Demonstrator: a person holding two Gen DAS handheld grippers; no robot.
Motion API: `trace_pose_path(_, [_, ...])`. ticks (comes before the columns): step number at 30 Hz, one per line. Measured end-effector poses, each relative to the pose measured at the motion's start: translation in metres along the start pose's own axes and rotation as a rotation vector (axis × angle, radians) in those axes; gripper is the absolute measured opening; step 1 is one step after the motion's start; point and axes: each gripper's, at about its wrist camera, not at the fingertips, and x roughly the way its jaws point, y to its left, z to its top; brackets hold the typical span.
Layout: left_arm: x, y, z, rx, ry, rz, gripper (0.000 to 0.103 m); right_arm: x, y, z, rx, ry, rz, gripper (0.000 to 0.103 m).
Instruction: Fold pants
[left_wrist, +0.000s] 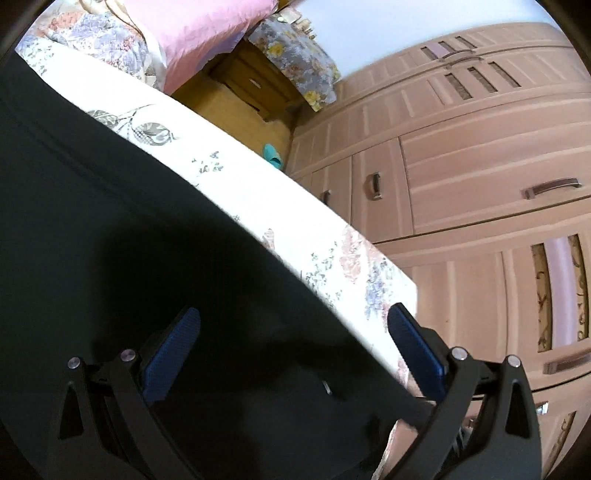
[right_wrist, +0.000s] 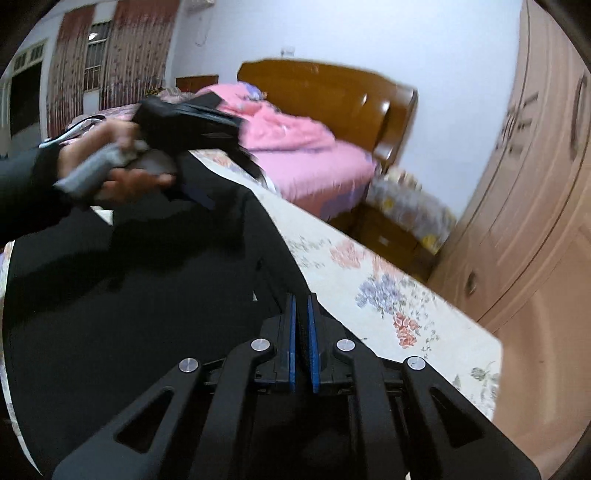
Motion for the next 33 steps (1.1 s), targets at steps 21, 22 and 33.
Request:
trace_pose_path(21, [-0.170, 0.116, -0.332, 0.268, -0.398, 0.196, 0.043, -0.120, 0.110, -0.138, 0.270, 0.117, 0.104, 0.063])
trace_pose_path(22, [-0.168, 0.134, -0.335, 0.221, -0.364, 0.171, 0.049, -0.131, 0.113, -0.148, 0.315, 0.102, 0.097, 0.064])
trace_pose_path(33, [-0.240, 0.172, -0.347, 0.161, -0.548, 0.084, 0.090, -0.164, 0.079, -0.193, 0.813, 0.034, 0.100, 0.070])
